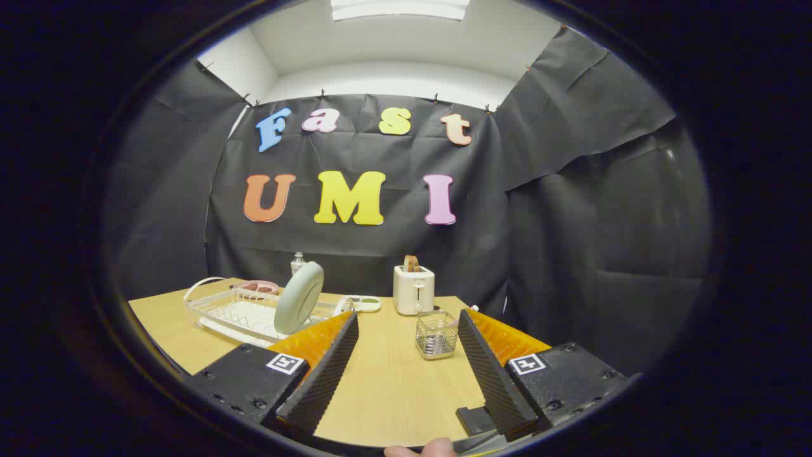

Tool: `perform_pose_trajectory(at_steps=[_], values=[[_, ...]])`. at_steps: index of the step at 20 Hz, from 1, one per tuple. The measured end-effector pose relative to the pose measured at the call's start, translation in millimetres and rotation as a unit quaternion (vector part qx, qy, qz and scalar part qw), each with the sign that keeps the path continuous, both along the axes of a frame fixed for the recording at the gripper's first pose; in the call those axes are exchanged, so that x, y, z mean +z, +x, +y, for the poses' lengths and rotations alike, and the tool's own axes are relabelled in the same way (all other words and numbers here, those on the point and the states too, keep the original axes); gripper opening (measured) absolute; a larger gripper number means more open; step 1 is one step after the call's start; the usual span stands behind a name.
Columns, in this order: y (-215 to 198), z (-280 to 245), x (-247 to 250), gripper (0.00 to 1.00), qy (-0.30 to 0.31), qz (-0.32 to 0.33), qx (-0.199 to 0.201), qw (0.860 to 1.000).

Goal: Take the plate from the dish rack, then take the spoon from the basket and place it into the plate.

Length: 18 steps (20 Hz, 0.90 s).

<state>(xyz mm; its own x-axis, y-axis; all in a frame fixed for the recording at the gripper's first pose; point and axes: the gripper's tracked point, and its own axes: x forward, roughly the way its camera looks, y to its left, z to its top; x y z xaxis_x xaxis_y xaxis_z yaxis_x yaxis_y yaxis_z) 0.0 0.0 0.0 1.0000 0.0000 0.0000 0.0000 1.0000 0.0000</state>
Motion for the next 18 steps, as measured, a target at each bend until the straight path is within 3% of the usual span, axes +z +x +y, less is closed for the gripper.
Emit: perform_pose_trajectory(at_steps=[18], values=[[8,15,-3,1.00,-0.013,-0.004,0.001,1.000]])
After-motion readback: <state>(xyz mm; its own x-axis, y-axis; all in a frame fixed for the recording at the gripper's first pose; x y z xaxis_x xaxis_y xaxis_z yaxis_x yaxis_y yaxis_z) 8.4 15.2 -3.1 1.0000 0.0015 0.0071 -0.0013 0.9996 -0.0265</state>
